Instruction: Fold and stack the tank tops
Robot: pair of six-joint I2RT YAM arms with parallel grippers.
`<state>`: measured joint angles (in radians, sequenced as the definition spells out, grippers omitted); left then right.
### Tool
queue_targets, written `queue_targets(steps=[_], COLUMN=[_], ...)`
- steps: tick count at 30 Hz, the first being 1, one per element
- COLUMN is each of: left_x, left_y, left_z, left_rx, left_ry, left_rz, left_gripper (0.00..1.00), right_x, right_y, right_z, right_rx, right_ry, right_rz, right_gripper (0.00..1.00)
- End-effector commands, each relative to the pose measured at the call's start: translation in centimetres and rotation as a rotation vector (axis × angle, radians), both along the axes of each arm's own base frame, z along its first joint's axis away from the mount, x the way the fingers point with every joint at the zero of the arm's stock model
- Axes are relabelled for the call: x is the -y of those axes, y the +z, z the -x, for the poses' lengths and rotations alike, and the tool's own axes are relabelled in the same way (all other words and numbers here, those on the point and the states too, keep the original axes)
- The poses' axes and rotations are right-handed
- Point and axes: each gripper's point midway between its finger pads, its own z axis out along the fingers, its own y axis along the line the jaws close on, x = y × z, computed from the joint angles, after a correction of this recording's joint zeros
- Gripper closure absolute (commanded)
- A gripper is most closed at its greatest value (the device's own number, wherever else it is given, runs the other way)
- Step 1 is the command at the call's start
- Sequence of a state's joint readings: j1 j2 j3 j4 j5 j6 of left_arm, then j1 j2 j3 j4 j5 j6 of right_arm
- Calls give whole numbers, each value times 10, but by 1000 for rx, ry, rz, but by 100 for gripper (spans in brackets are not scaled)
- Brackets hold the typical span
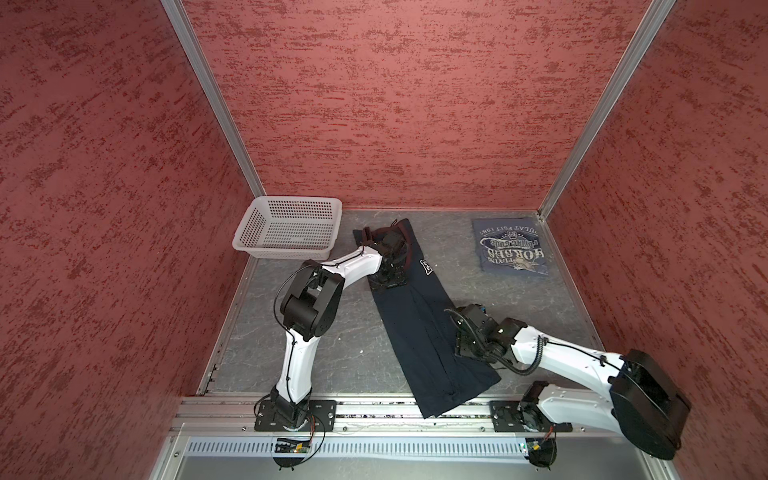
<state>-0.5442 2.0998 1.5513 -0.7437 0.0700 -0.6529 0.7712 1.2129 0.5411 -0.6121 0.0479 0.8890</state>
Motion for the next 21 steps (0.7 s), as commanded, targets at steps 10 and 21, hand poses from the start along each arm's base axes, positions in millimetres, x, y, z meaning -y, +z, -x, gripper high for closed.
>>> queue_targets(steps=[10,21], left_x=[-9,-43], left_y=[-12,67], left_z=[-66,81], left_rx=[77,115], left_ry=[-74,-34], left_rz=[-72,12], left_gripper=[22,11], right_x=[-63,-26], right_y=[6,30], right_z=[36,73], right_rx=[-63,-81], right_ry=[36,-17], right_rz=[-114,-202], right_gripper=[29,32])
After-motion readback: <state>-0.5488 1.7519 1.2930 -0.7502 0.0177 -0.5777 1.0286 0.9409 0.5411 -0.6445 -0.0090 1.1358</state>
